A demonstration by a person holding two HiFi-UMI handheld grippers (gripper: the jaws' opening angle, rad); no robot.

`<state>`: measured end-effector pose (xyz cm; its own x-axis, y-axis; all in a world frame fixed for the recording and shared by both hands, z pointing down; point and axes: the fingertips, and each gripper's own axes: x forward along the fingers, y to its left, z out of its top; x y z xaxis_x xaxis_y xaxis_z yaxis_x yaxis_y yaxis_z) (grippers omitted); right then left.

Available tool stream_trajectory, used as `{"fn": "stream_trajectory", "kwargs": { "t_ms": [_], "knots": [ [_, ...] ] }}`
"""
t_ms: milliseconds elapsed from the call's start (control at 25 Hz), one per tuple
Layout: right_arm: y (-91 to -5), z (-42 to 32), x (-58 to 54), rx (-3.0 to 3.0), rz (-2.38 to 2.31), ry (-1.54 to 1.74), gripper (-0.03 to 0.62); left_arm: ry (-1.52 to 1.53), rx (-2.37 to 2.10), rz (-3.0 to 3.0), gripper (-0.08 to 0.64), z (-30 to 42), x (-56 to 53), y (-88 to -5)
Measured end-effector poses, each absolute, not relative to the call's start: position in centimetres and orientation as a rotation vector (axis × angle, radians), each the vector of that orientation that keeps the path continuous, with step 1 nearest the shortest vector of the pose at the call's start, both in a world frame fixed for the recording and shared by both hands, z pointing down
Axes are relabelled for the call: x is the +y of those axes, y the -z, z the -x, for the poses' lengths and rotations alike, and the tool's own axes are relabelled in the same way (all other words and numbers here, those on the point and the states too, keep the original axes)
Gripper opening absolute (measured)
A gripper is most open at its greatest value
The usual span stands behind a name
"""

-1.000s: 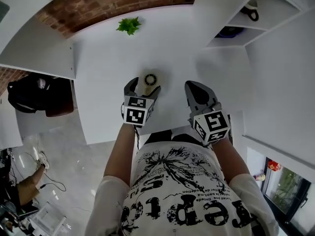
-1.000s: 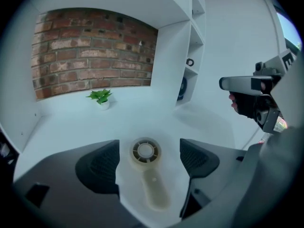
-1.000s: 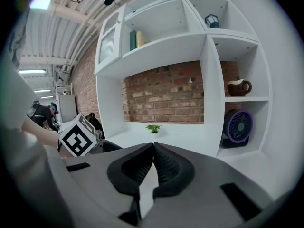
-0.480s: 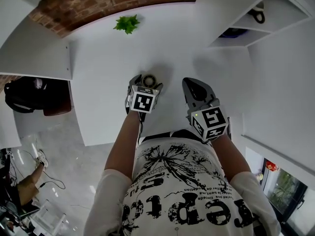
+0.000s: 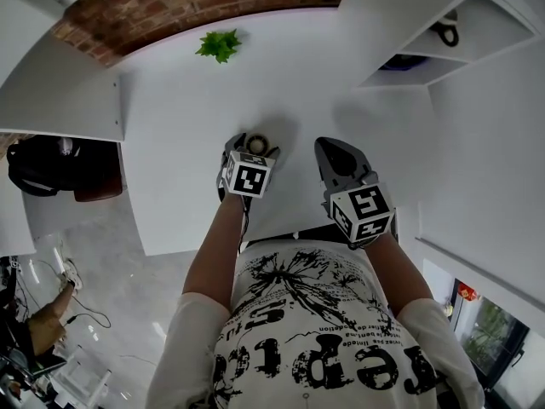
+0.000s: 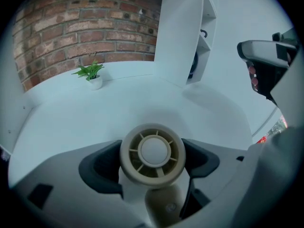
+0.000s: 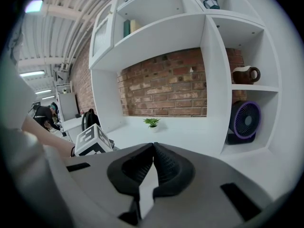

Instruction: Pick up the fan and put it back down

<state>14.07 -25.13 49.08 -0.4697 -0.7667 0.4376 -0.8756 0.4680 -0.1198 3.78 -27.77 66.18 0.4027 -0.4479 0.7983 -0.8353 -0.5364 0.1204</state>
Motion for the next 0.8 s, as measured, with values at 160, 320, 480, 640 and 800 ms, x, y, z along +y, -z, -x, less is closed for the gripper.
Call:
{"fn": "stream_trajectory", "kwargs": {
  "t_ms": [160,320,480,640,800],
  "knots": [
    [-49.0,-14.0,-25.4,-2.415,-1.379,-0.461,0.015,-1.007,-1.098,-2.148,0.387,-3.8,-27.9,-66.5],
    [-48.9,-14.5,-25.8,-2.432,-1.358,-0.435,0.015,-0.973,-1.105,-2.14,0.387,-4.0,-28.0,-66.4],
    [-47.7,-14.8,-26.3,-2.453,-1.33,-0.412,0.015,-0.908,-1.153,-2.136,0.387,-3.6,-28.1,-65.0],
    [-46.1,-14.3,-26.6,-2.515,-1.278,-0.377,0.015,-0.892,-1.246,-2.141,0.387,-2.5,-28.7,-62.1],
    [-45.0,-13.7,-26.9,-2.544,-1.243,-0.338,0.015,-0.791,-1.354,-2.215,0.387,-2.0,-30.0,-57.7]
  ]
}}
